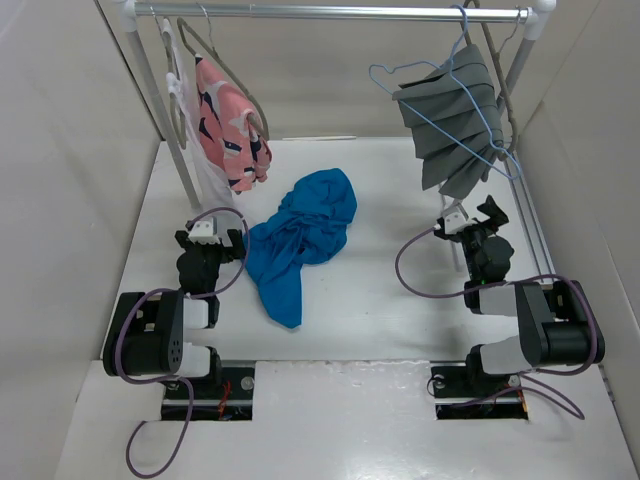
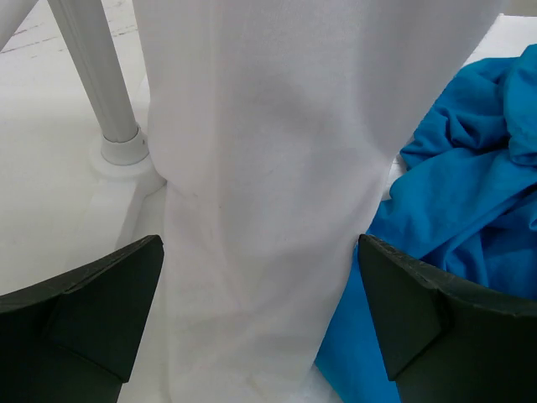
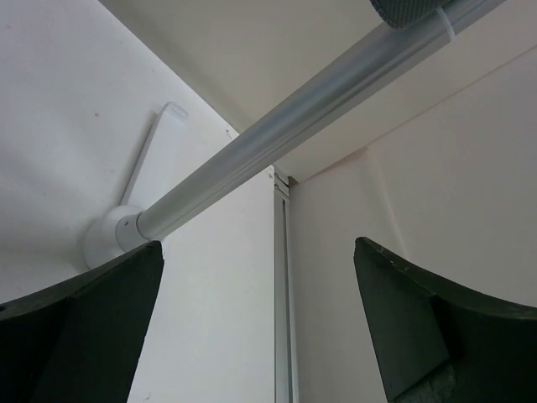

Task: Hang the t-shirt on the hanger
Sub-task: Move the tshirt to the center of the board

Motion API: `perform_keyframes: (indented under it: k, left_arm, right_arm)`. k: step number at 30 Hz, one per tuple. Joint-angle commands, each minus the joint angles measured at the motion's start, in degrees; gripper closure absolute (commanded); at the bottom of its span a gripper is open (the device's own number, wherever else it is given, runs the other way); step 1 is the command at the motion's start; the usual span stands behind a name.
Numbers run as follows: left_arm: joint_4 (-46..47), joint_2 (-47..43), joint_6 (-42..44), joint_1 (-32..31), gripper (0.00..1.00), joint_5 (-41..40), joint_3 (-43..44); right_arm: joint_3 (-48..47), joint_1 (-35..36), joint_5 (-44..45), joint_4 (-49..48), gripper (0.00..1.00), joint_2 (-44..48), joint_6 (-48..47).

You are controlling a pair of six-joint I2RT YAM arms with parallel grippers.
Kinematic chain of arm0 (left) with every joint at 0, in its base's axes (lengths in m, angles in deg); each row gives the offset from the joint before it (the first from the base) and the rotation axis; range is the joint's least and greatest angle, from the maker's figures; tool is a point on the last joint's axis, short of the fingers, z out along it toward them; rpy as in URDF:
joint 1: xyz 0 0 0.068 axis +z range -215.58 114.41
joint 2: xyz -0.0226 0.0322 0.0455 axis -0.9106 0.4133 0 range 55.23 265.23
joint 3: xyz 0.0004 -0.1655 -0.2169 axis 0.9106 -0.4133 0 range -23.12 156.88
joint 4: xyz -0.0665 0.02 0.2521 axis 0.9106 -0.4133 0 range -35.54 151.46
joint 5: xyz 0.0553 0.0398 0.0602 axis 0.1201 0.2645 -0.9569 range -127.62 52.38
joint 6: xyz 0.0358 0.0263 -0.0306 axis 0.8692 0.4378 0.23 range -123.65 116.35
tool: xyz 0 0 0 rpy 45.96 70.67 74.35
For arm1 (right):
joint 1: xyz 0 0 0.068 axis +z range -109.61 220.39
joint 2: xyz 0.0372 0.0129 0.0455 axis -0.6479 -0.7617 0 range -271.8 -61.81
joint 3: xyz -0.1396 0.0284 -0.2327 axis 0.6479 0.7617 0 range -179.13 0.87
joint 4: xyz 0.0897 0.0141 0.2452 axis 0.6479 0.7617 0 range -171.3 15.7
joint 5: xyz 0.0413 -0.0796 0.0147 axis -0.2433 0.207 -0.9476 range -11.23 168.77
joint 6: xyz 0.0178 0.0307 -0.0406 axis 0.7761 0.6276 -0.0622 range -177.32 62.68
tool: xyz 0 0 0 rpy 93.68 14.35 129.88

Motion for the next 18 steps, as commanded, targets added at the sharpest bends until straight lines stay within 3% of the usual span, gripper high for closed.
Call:
perform_keyframes:
  k: [1, 7, 9, 12, 13, 15, 18]
  left_arm:
    - [12.2, 0.0, 0.3, 0.2, 0.0, 1.1, 0.8]
    - [12.2, -0.5, 0.8, -0.3, 0.0, 1.6, 0.8]
    - [10.2, -3.7, 2.5, -0.3, 0.0, 5.5, 1.1]
    - [-10.3, -10.8, 7.1, -0.3, 0.0, 16.3, 6.1]
    - [-16.0, -11.4, 13.6, -0.3, 0.0, 19.8, 10.3]
    - [-31.7, -11.4, 21.7, -0.3, 0.0, 25.2, 14.1]
    - [-35.3, -11.9, 23.1, -0.3, 0.0, 25.8, 16.0]
  right_arm:
    - [-2.0, 0.5, 0.2, -1.3, 0.0, 0.7, 0.3]
    - [-2.9, 1.1, -1.6, 1.3, 0.0, 1.6, -0.4]
    - [-4.8, 1.6, -2.7, 4.4, 0.0, 3.0, -2.8]
    - [-12.4, 2.8, -6.1, 20.8, 0.0, 5.5, -5.1]
    - [-14.7, 2.8, -7.2, 29.8, 0.0, 6.0, -5.1]
    - [-20.2, 3.3, -7.7, 36.7, 0.0, 4.7, -4.4]
    - [-23.2, 5.6, -7.8, 44.9, 0.0, 3.1, -5.2]
